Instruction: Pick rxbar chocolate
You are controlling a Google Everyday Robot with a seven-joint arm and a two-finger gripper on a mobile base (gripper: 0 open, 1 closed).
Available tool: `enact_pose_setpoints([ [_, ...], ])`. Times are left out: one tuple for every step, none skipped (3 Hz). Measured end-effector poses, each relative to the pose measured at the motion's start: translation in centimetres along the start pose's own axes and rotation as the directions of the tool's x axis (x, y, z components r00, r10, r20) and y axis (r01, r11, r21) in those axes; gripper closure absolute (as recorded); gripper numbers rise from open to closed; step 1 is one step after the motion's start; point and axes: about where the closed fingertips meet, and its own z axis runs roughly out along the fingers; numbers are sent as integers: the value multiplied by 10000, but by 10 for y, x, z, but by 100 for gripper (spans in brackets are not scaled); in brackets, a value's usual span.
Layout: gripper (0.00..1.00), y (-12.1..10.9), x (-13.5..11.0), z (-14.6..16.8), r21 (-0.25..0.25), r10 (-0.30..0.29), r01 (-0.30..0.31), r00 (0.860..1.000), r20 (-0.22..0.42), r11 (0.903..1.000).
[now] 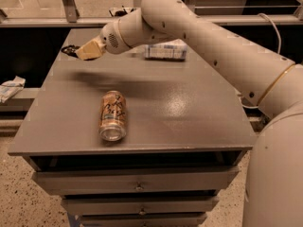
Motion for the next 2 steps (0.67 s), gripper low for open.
enact_pose_setpoints([
  [100,8,-14,-15,-263,330,-311,9966,751,9992],
  [100,8,-14,-15,-263,330,-311,9966,751,9992],
])
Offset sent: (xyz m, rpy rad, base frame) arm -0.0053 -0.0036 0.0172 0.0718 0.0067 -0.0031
